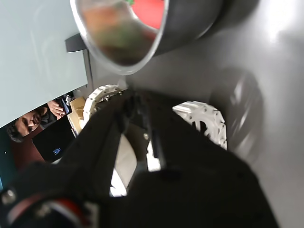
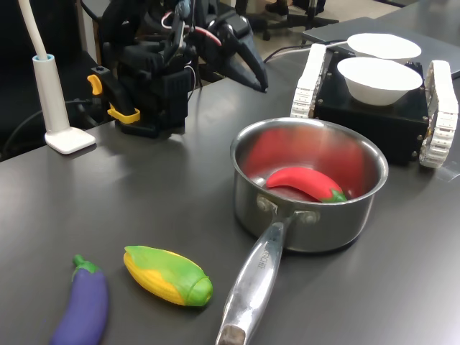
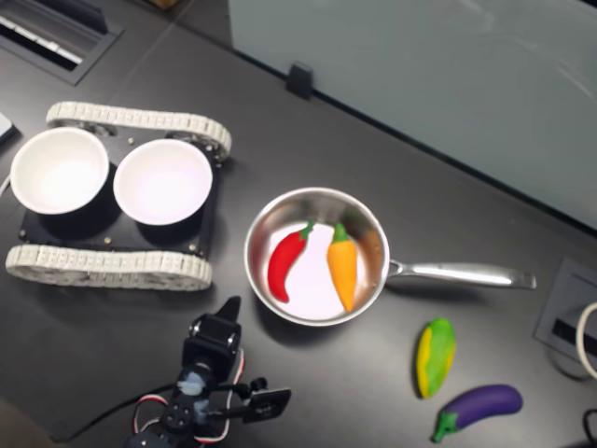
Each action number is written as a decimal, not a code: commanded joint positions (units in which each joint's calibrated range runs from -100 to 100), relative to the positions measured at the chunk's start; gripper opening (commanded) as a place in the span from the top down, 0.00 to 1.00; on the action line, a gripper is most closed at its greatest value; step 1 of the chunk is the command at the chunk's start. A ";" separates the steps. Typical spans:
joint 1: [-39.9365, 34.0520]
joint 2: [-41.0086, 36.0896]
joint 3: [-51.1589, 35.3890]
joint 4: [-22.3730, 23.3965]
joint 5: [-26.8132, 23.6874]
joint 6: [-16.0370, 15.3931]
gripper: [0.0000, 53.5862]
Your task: Pick up the carrot and place them in the pan
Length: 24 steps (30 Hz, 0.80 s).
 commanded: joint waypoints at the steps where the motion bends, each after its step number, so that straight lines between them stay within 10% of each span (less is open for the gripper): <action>1: 1.20 -0.16 1.27 -0.48 0.10 0.24 1.00; 24: 7.62 -0.16 11.72 -0.22 1.03 -1.69 1.00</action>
